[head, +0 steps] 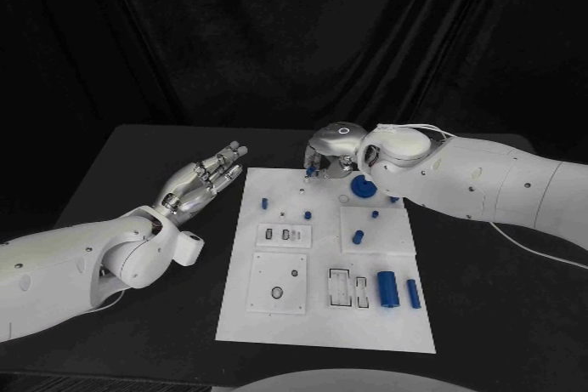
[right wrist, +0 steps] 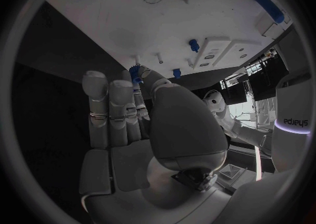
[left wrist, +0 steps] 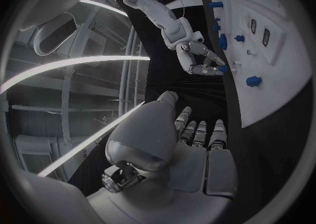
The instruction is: Assemble the parts on the task board
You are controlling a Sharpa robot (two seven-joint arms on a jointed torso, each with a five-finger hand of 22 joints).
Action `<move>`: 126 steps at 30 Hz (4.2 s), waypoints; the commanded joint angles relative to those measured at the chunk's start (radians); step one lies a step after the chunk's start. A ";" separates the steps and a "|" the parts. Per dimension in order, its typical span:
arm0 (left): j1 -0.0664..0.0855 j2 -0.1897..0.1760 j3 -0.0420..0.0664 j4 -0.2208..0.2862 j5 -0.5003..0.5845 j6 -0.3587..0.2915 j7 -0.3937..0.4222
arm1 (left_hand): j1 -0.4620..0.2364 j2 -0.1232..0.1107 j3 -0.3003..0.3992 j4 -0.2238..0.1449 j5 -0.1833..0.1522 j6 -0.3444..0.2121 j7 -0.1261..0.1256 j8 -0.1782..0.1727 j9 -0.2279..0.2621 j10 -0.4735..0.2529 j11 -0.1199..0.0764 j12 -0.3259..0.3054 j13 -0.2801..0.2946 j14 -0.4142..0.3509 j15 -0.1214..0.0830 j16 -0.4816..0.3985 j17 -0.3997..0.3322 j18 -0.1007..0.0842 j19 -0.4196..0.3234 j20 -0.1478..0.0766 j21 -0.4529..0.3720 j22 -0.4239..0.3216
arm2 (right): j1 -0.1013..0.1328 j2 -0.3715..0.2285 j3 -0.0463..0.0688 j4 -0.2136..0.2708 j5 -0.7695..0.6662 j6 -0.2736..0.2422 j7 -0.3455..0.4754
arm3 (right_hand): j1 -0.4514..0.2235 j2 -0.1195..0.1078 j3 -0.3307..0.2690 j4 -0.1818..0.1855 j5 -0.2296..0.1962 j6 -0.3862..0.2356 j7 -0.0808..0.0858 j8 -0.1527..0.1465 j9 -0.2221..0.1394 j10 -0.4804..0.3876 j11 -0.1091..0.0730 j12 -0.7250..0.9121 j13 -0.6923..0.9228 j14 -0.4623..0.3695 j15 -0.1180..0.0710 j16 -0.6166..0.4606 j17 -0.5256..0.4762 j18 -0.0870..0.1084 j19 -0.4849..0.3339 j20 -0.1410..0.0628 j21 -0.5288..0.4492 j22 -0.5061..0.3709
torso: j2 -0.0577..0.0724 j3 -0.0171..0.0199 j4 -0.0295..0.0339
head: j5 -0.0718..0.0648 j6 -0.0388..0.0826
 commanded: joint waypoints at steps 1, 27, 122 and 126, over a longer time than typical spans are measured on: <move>0.003 0.005 0.001 -0.005 -0.001 0.014 0.218 | 0.009 0.000 0.006 0.000 0.004 0.005 0.002 0.006 0.001 0.002 0.007 -0.007 -0.002 0.000 0.008 -0.004 -0.002 0.017 0.001 0.009 -0.006 -0.001 | -0.003 0.004 0.001 -0.004 0.003 -0.002 -0.009 | -0.007 0.000 0.009 0.001 -0.001 0.019 -0.029 0.016 0.101 -0.010 0.002 -0.004 -0.001 0.010 0.001 0.003 0.001 -0.015 0.004 0.003 0.006 0.003 | 0.001 0.0012 0.0058 | -0.005 -0.001; 0.003 0.020 0.001 -0.025 -0.001 0.034 0.208 | 0.010 0.001 0.012 -0.003 0.003 0.005 0.004 0.006 0.001 0.002 0.009 -0.007 -0.002 0.000 0.011 -0.004 -0.002 0.017 0.001 0.011 -0.006 -0.001 | -0.025 0.022 0.001 -0.033 0.003 0.041 -0.035 | -0.015 -0.017 0.040 0.010 -0.010 -0.025 -0.016 -0.023 0.103 -0.068 0.022 -0.004 0.000 -0.029 0.019 -0.023 -0.029 -0.010 -0.039 0.018 -0.013 -0.002 | 0.001 -0.0020 0.0057 | -0.011 -0.010; 0.002 0.010 0.001 -0.034 -0.001 0.074 0.173 | 0.003 0.000 0.052 -0.018 0.002 0.032 0.018 0.016 0.005 0.002 0.024 -0.007 -0.002 0.000 0.029 -0.004 -0.002 0.021 0.002 0.033 -0.005 0.000 | -0.033 -0.380 0.000 0.256 0.038 0.000 -0.158 | -0.131 0.016 -0.170 0.108 -0.063 -0.309 -0.050 -0.036 0.044 0.317 -0.064 1.506 1.507 0.076 -0.044 0.502 0.646 -0.072 0.091 -0.032 0.249 0.441 | -0.001 -0.0025 0.0056 | -0.018 -0.012; 0.002 0.010 0.001 -0.034 -0.001 0.074 0.172 | 0.003 0.000 0.052 -0.018 0.002 0.032 0.018 0.016 0.005 0.002 0.024 -0.007 -0.002 0.000 0.029 -0.004 -0.002 0.021 0.002 0.033 -0.005 0.000 | -0.038 -0.370 0.000 0.246 0.038 0.000 -0.152 | -0.130 0.018 -0.169 0.105 -0.054 -0.296 -0.049 -0.030 0.047 0.317 -0.063 1.506 1.507 0.075 -0.043 0.497 0.641 -0.071 0.089 -0.032 0.247 0.441 | -0.001 -0.0033 0.0033 | -0.015 -0.012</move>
